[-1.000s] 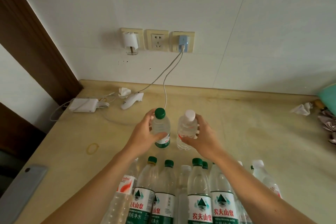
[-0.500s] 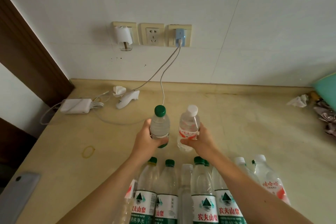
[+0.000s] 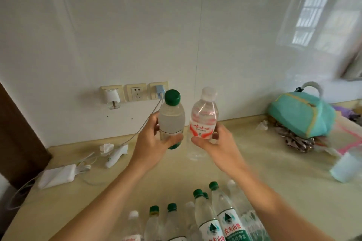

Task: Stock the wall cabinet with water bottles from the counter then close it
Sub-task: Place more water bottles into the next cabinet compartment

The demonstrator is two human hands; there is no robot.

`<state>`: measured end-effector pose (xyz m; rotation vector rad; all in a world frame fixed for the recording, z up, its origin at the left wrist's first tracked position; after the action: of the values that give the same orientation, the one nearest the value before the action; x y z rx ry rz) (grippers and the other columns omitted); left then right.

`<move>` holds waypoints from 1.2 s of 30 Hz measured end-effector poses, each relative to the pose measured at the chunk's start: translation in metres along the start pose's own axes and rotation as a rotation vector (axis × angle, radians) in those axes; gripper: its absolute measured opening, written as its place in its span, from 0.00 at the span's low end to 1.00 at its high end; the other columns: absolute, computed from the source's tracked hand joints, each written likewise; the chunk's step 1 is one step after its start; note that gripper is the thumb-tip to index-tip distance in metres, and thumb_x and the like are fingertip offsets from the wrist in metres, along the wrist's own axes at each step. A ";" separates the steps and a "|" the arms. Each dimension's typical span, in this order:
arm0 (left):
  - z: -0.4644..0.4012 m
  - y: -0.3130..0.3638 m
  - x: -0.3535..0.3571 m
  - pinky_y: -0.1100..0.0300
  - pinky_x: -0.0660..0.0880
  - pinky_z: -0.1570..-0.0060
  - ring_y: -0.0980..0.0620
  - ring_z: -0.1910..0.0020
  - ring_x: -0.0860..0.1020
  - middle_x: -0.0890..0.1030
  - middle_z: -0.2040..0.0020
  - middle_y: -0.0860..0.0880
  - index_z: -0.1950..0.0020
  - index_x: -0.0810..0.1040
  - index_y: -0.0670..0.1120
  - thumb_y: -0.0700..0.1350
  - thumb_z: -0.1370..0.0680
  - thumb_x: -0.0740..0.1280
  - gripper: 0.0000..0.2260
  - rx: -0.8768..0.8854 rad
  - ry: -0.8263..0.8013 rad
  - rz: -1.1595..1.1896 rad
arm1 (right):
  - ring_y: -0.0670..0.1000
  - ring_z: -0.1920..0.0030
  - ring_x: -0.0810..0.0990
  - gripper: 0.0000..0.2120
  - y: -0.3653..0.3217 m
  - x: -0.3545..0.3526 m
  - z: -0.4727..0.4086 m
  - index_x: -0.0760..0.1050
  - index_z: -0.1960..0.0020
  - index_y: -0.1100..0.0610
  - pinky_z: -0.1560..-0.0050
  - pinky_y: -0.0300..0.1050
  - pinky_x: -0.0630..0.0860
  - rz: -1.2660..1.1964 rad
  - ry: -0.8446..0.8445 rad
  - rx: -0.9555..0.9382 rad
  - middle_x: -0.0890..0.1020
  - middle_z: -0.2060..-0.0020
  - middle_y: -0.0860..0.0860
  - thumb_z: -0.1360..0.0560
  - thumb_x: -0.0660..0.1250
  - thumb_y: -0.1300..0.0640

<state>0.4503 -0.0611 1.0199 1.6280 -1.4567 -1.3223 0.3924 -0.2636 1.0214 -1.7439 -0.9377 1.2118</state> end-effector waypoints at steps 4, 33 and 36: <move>-0.016 0.082 -0.007 0.69 0.71 0.48 0.66 0.41 0.77 0.79 0.42 0.68 0.36 0.71 0.68 0.55 0.31 0.80 0.29 0.203 0.013 0.010 | 0.35 0.46 0.80 0.22 -0.070 -0.048 0.008 0.75 0.40 0.40 0.51 0.30 0.75 -0.053 0.106 -0.151 0.83 0.47 0.32 0.30 0.78 0.44; -0.176 0.401 -0.013 0.60 0.79 0.58 0.56 0.52 0.83 0.84 0.51 0.56 0.45 0.79 0.53 0.56 0.28 0.77 0.16 0.476 0.415 0.015 | 0.54 0.50 0.84 0.14 -0.329 -0.245 -0.178 0.80 0.49 0.46 0.54 0.55 0.84 -0.144 0.222 -0.412 0.84 0.51 0.47 0.30 0.78 0.43; -0.193 0.397 -0.007 0.64 0.76 0.62 0.58 0.55 0.83 0.84 0.53 0.56 0.47 0.78 0.53 0.57 0.28 0.76 0.15 0.472 0.441 -0.034 | 0.54 0.47 0.82 0.20 -0.327 -0.246 -0.200 0.76 0.42 0.46 0.53 0.52 0.83 -0.025 0.207 -0.401 0.82 0.45 0.49 0.30 0.77 0.40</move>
<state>0.4788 -0.1838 1.4429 2.0825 -1.5291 -0.5894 0.4751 -0.3887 1.4517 -2.1153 -1.1272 0.8436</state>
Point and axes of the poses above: each hand's wrist, its own z-axis away from the middle knuckle, its own x-axis out of the palm, y = z × x, the point moved 3 cm from there along -z, towards the middle knuckle
